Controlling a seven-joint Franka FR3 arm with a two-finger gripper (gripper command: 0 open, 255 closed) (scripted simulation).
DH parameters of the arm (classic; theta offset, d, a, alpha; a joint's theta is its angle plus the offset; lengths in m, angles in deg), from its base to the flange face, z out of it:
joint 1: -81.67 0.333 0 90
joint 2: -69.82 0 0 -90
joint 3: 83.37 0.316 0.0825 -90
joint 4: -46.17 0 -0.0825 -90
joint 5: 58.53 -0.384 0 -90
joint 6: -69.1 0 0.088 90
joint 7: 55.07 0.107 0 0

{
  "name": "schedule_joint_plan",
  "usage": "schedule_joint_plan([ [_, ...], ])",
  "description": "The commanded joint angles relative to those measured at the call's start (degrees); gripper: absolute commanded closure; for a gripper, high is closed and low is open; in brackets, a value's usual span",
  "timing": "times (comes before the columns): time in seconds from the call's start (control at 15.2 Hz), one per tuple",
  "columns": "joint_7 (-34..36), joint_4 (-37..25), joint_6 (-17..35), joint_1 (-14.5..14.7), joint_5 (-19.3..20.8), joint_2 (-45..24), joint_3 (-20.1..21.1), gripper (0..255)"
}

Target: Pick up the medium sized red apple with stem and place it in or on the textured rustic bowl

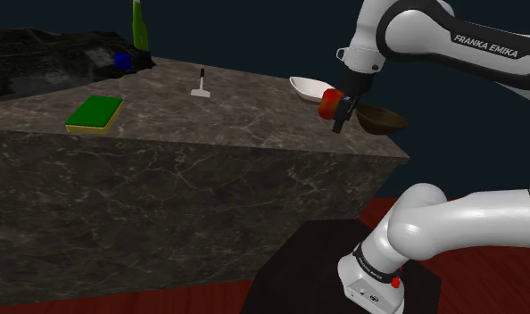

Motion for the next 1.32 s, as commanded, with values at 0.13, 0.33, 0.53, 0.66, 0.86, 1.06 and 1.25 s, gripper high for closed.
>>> schedule_joint_plan([
  [0.13,-1.8,-2.8,0.7,-0.7,0.8,-2.1,-2.0,0],
  [0.33,-4.5,-7.4,1.6,-1.5,1.6,-5.5,-5.1,0],
  [0.53,-7.3,-12.4,2.3,-2.1,1.9,-9.1,-8.1,0],
  [0.66,-9.2,-15.9,2.6,-2.4,1.8,-11.6,-10.1,0],
  [0.86,-12.1,-21.7,2.8,-2.8,1.1,-15.7,-13.2,0],
  [1.06,-15.1,-27.8,2.6,-3.1,-0.1,-19.9,-16.2,0],
  [1.25,-14.9,-24.8,5.0,-3.2,0.0,-19.2,-16.2,0],
])
